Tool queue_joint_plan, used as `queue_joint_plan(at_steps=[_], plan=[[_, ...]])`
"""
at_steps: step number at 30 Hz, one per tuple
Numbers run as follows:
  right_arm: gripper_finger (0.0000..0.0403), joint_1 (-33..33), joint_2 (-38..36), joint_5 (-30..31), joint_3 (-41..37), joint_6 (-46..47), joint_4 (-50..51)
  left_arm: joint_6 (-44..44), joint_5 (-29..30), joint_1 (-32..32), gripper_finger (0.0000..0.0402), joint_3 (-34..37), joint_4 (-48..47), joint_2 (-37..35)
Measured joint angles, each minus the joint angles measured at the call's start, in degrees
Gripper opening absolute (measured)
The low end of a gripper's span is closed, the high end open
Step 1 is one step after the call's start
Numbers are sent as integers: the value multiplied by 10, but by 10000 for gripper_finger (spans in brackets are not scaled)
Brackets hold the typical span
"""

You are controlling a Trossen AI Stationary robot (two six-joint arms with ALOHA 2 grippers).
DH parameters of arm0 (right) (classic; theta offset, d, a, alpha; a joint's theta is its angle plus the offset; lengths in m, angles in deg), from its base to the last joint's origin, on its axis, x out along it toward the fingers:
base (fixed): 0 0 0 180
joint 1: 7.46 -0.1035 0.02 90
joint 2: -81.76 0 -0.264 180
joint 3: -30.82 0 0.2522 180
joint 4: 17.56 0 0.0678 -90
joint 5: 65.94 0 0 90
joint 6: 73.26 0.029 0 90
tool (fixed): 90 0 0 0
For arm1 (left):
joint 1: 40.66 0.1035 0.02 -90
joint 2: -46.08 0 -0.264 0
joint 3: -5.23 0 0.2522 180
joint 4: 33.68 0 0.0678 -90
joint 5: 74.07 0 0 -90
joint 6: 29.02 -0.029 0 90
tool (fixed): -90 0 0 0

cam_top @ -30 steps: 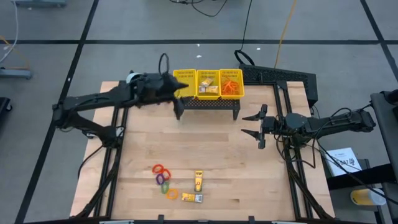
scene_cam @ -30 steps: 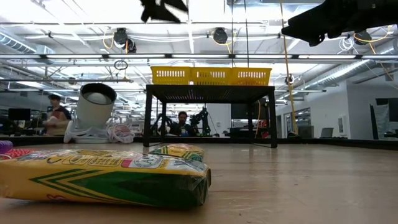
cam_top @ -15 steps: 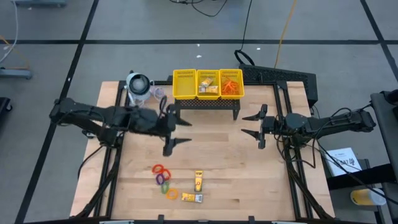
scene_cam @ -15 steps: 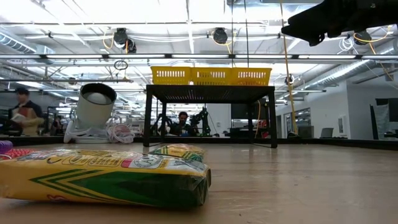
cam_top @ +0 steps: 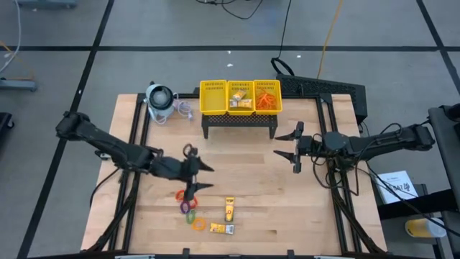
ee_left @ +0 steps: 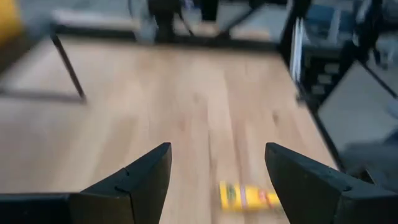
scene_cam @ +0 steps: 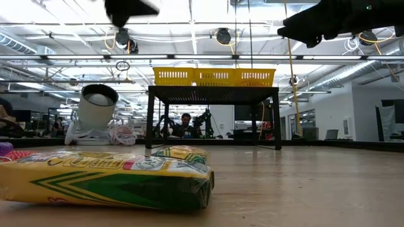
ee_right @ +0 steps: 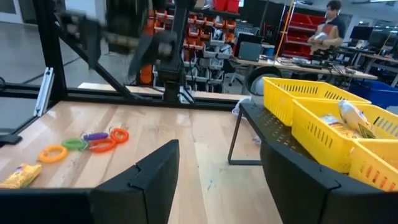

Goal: Pick & Place Office Desk Supplies
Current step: Put the crayons box into the middle yellow bin on the shelf

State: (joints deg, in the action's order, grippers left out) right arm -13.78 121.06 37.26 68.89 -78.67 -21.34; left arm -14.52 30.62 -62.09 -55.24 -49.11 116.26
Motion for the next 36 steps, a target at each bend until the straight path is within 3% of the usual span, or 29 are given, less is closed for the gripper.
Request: queue_joint_plan(at_steps=[6,12,17,27,32,36], plan=[[215,0,18,0,0,-4,-27,51,-57,-14,269,68,49,63],[215,0,20,0,0,2,-28,138,-113,-27,269,68,123,158],[215,-6,22,0,0,2,-22,96,-144,-44,269,55,192,212],[215,-6,27,1,0,-7,-26,54,-62,-111,269,-152,-71,311],[215,-6,27,1,0,-15,-36,51,-52,-133,269,-223,-117,373],[215,-6,27,2,0,-27,-44,51,-56,-147,269,-233,-113,400]])
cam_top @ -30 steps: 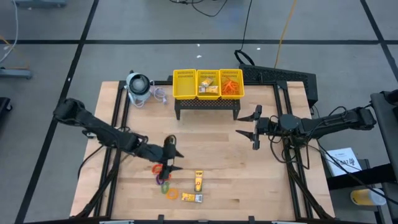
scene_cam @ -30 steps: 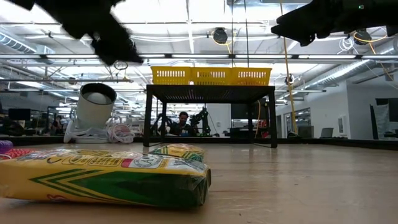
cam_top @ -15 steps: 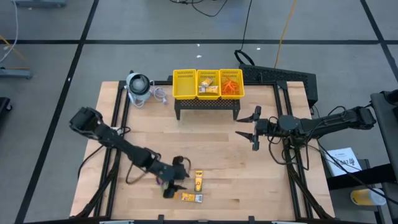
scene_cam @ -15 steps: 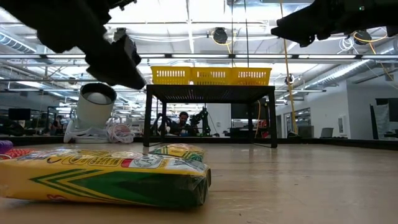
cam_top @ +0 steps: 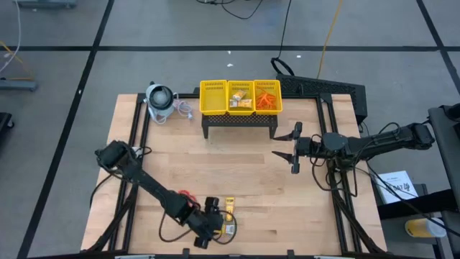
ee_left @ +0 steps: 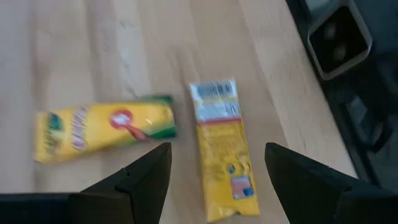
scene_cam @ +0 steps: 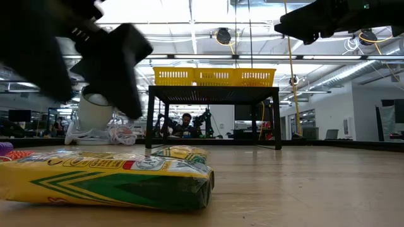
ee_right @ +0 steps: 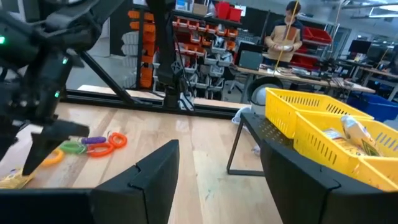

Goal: Pick & Place Office Desk Supplies
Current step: Put the crayons box into the middle yellow bin on the shelf

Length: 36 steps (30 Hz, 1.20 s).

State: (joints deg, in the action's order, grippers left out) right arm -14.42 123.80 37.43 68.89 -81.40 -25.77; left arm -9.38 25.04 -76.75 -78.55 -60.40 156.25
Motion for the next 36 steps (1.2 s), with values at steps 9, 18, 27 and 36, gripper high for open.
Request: queue_joint_plan(at_steps=[9,18,27,36], plan=[[215,0,0,-1,0,5,-10,43,24,-21,268,-1,-5,58],[215,0,0,-1,0,14,-10,66,110,-23,268,-1,-18,65],[215,0,0,-1,0,14,-10,64,97,-21,190,0,1,65],[215,0,0,-1,0,14,-9,45,79,-8,143,2,48,53]])
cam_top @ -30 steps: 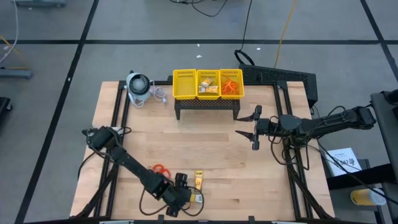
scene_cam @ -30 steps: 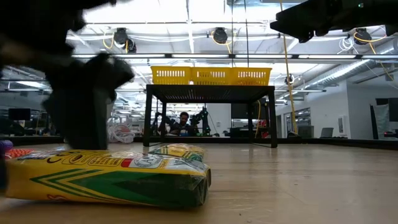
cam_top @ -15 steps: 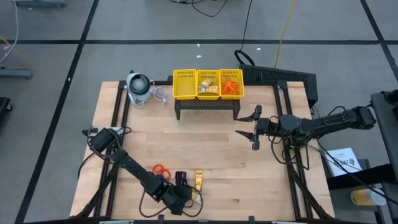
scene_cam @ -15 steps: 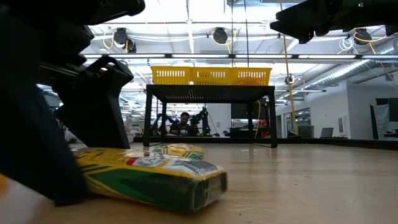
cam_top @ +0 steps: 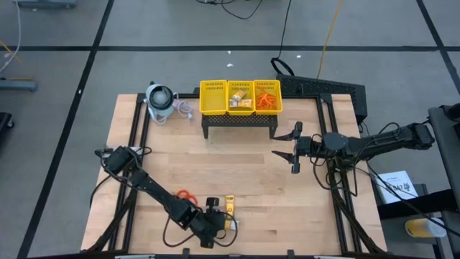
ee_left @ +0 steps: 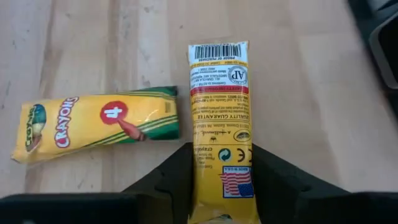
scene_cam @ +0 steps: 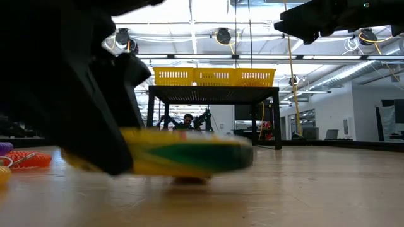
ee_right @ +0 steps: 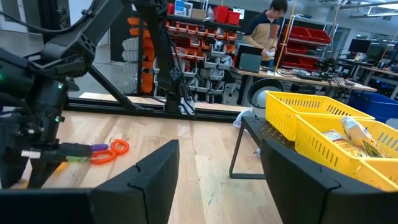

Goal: Pick & Place Office Desk Supplies
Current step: Put the crayons box into the middle yellow bin on the shelf

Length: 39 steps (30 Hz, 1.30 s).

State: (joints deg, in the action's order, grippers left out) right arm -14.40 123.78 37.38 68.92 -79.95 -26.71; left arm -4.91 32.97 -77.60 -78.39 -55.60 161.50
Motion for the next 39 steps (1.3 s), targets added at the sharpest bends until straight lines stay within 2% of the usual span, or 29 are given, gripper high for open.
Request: queue_joint_plan(at_steps=[4,9,14,17,21,29,34,39], plan=[[215,0,0,0,0,0,0,-8,-13,6,131,0,-38,-32],[215,0,0,0,0,0,0,-26,5,14,125,0,-105,-87],[215,0,0,0,0,0,0,-70,43,24,125,0,-95,-148],[215,0,0,0,0,0,0,-131,59,31,125,14,-54,-181],[215,0,0,0,0,0,0,-172,46,56,125,73,29,-218],[215,0,0,0,0,0,3,-238,23,133,124,215,274,-268],[215,0,0,0,0,0,7,-281,7,187,124,231,346,-284],[215,0,0,1,0,0,9,-281,-22,246,124,231,408,-295]])
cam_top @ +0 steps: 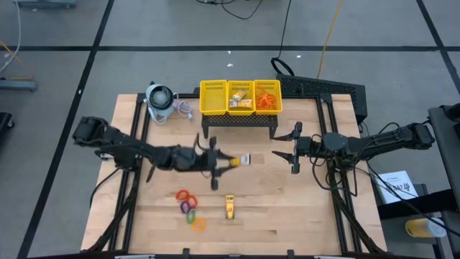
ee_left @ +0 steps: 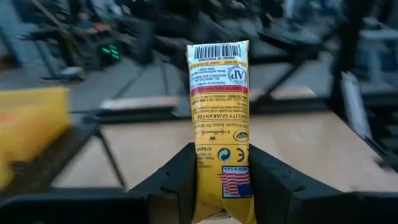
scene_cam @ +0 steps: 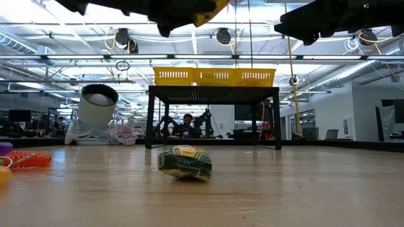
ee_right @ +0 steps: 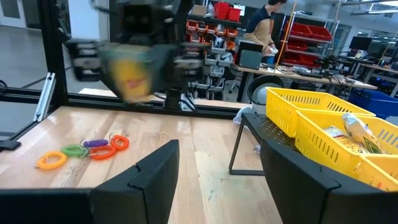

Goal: Pick & Place Office Desk Supplies
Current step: Put the crayons box into the middle yellow bin on the shelf

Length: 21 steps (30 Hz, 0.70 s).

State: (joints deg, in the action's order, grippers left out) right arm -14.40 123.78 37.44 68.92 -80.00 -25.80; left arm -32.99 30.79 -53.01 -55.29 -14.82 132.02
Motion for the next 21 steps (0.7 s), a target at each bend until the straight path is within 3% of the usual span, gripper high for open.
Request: queue_joint_plan(at_steps=[10,18,21], plan=[[215,6,0,1,0,-2,1,3,2,122,124,-49,22,-2],[215,6,0,1,0,0,4,53,23,223,124,-172,-172,10],[215,6,0,0,0,0,4,85,23,252,124,-199,-204,25]])
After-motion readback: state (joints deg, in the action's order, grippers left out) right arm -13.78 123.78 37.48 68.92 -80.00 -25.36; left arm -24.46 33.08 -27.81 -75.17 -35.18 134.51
